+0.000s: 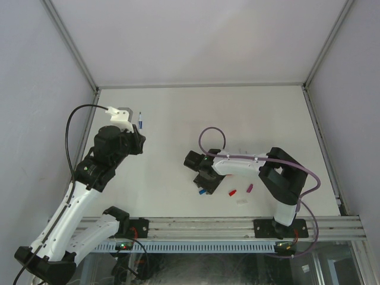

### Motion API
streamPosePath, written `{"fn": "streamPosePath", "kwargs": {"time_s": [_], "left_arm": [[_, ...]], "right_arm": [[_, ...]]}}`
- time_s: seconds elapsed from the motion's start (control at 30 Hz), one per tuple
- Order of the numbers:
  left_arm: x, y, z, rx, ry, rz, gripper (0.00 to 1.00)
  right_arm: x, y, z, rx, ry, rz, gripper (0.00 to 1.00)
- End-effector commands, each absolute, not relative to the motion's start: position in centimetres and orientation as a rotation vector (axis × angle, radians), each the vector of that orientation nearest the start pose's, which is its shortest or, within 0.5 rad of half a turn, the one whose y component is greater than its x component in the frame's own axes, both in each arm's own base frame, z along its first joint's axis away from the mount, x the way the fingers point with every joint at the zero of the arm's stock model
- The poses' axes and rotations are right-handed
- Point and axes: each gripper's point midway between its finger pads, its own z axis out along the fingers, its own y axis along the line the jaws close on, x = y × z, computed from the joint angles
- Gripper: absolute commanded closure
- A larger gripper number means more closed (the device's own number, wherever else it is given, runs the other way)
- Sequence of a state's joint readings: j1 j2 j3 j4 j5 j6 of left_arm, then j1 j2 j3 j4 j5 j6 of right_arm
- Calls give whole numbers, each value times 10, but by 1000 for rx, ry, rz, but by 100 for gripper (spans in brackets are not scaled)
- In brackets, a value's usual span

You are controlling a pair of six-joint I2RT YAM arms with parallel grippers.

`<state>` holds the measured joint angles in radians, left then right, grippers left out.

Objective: Insert the pens into the pen caps
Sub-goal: Insert the pen cap onto the pen.

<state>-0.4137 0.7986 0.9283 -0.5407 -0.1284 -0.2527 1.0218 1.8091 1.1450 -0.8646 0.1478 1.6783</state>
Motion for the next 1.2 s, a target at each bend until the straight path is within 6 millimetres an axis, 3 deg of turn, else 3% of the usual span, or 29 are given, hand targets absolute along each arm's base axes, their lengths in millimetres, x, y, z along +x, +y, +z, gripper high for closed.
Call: {"fn": "streamPosePath", "kwargs": {"time_s": [0.0, 0.67, 0.9, 1.03, 1.17], "left_arm": [[268, -101, 260, 53, 1970, -307, 100], [268, -101, 261, 54, 1966, -308, 100], [268, -101, 260, 52, 1967, -307, 100], [268, -100, 262, 49, 1959, -302, 100], [267, -99, 263, 45, 1957, -298, 100]], "right_arm": [[150, 277, 12, 999, 2811, -38, 55], [148, 288, 0, 987, 2850, -16, 68], [149, 284, -1, 988, 2836, -39, 84], [152, 286, 3, 966, 2818, -13, 100], [161, 292, 15, 903, 2784, 67, 100]]}}
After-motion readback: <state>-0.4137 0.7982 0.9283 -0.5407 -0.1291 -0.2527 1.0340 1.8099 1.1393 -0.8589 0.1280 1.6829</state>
